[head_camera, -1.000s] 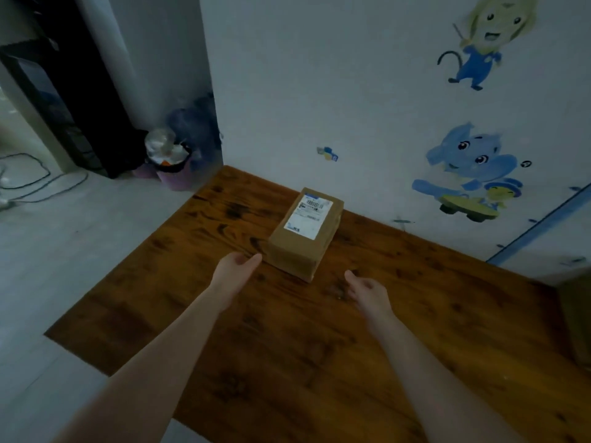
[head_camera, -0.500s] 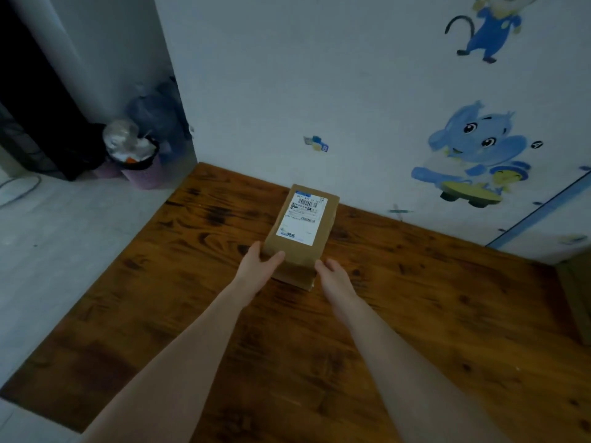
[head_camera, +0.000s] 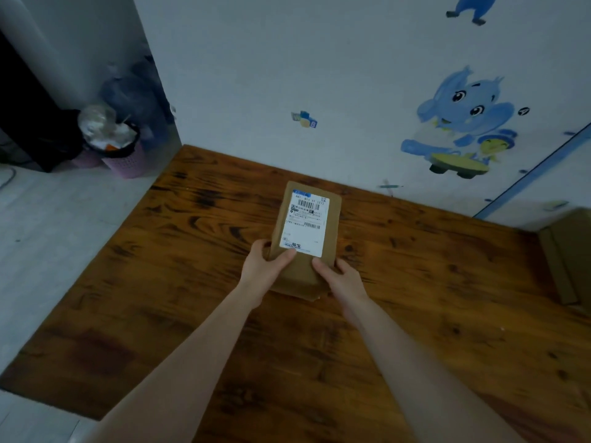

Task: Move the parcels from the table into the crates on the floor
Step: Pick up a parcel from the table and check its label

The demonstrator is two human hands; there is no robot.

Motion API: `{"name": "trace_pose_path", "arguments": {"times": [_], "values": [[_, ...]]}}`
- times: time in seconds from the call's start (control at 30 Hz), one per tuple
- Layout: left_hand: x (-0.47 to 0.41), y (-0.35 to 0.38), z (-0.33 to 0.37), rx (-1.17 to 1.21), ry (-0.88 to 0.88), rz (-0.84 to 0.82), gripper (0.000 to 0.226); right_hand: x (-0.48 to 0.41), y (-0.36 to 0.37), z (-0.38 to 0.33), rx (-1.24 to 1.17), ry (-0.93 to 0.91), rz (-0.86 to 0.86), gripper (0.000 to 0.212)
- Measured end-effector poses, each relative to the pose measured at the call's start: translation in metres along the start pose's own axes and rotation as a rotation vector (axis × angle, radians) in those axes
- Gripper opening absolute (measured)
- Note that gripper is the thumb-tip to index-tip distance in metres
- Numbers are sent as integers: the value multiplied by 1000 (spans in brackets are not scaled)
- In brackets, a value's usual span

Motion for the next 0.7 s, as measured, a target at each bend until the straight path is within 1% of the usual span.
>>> {"name": "trace_pose_path", "arguments": {"times": [0.13,0.27,0.37,0.5,0.6,0.67,0.7], "values": [[22,10,12,67,31,-20,65,16,-14,1,-141,-15,44,58],[43,21,32,76,103,-49,63,37,-35,-2,-120,-100,78,67],[57,31,49,32,145,-83,64,55,-55,-4,-91,-176,85,59],[75,50,75,-11,208,-117,76,80,-91,-6,-52,-270,97,53],[94,68,91,-37,285,-175,68,96,-120,-5,-4,-312,128,63],[109,83,99,-46,331,-210,61,105,-143,-6,-27,-318,144,70],[114,90,102,-54,343,-218,59,109,-153,-7,-42,-323,129,70]]}}
Point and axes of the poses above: each hand's wrist, its own x-axis away from the middle knuckle, its own y-axis out of the palm, z = x × y, the point moved 1 cm from there along -x, towards the middle knuckle, and after that the axes turned 11 degrees about y, right-handed, at the moved point
